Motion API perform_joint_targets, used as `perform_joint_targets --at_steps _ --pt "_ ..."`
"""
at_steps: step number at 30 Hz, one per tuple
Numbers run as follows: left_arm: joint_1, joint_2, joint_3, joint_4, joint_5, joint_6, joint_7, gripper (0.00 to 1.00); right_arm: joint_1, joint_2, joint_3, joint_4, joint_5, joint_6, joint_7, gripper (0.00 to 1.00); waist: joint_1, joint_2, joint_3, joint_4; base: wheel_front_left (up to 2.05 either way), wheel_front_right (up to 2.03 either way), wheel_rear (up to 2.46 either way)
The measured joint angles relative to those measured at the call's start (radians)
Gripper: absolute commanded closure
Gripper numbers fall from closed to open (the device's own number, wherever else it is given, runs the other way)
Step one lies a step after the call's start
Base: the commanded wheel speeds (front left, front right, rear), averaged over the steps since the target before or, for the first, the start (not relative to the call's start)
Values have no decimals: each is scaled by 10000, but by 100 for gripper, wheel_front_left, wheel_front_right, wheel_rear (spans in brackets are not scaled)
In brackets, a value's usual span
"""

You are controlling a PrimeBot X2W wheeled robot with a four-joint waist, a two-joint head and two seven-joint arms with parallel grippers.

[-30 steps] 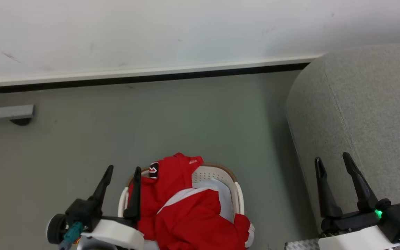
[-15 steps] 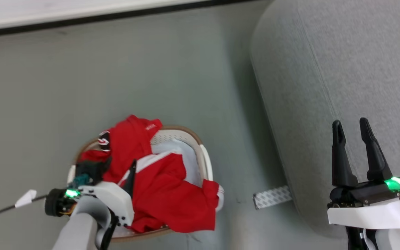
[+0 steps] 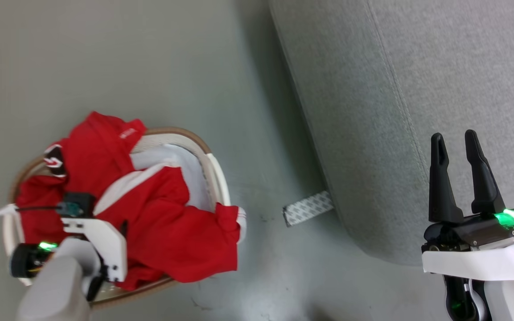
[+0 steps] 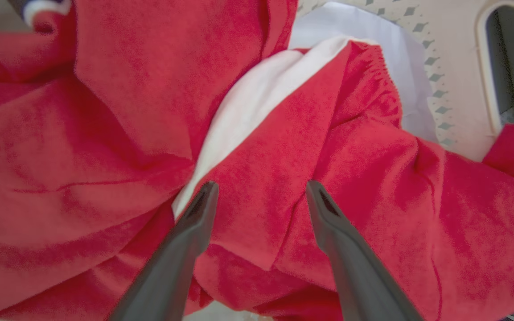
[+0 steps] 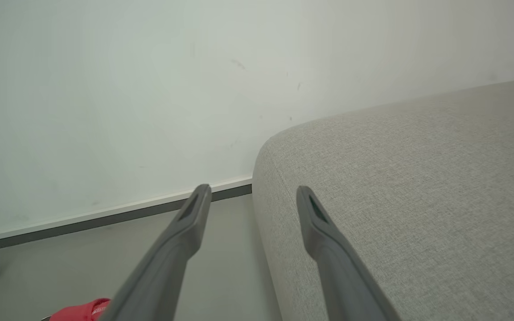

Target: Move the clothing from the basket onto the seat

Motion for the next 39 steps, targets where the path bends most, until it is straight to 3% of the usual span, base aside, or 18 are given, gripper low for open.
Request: perform_joint_targets --at_steps 8,14,15,27,39 --pt "-782 504 -336 1080 111 -6 811 0 -157 -2 224 2 299 -2 0 0 -1 0 688 -523 0 0 0" --pt "-1010 447 -1035 1455 194 -142 1243 0 -208 0 299 8 422 -2 2 0 -1 0 990 -699 0 0 0" --pt "-1047 435 -1120 1486 157 -148 1243 100 -229 0 301 10 426 -2 0 0 -1 0 1016 -704 0 0 0" --pt "-1147 282 -2337 1369 -809 -167 391 100 -361 4 207 102 290 0 0 0 -1 0 722 -402 0 0 0" --pt "-475 -890 -3638 631 -2648 -167 -1521 100 -114 15 -77 359 -803 -2 0 0 -3 0 -1371 701 0 0 0"
